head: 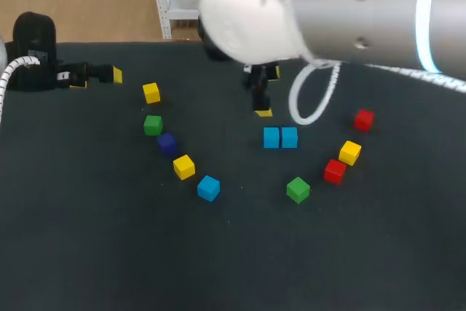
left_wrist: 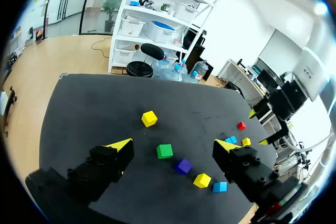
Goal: Place the blue cubes, place green cubes on the blue cubes, place the yellow cubes on the green cubes, then place the red cubes on the yellow cubes, and place purple cube on the red cubes.
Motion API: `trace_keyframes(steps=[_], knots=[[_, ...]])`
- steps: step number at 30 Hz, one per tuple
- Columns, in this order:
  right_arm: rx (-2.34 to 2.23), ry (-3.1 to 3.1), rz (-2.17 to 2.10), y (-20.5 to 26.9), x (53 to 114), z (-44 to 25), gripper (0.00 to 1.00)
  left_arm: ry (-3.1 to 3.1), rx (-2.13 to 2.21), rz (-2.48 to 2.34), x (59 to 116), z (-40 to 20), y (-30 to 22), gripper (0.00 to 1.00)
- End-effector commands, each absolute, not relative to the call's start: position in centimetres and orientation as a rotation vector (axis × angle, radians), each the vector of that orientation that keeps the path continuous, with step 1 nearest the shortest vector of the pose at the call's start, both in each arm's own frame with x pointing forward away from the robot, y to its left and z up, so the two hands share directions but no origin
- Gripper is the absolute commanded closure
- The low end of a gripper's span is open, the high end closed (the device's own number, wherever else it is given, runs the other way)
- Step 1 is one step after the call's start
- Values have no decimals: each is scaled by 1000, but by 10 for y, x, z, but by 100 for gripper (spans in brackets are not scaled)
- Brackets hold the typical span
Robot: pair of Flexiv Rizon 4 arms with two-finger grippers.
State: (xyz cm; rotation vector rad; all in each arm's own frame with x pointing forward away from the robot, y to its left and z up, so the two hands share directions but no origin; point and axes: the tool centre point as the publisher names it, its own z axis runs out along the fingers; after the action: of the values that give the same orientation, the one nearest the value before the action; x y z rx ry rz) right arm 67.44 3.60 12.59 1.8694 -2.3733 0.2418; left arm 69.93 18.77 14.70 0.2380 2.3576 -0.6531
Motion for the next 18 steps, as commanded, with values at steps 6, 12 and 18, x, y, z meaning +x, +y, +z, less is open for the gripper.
trace_keyframes(steps=[6, 12, 18], knots=[[1899, -2595, 371, -13, 641, 135, 0, 2367, 234, -643, 699, 149, 186, 0], [1801, -2693, 371, -37, 629, 134, 0, 2367, 234, -643, 699, 149, 186, 0], [1705, -2773, 335, -57, 615, 128, 0, 2367, 234, -643, 699, 149, 186, 0]])
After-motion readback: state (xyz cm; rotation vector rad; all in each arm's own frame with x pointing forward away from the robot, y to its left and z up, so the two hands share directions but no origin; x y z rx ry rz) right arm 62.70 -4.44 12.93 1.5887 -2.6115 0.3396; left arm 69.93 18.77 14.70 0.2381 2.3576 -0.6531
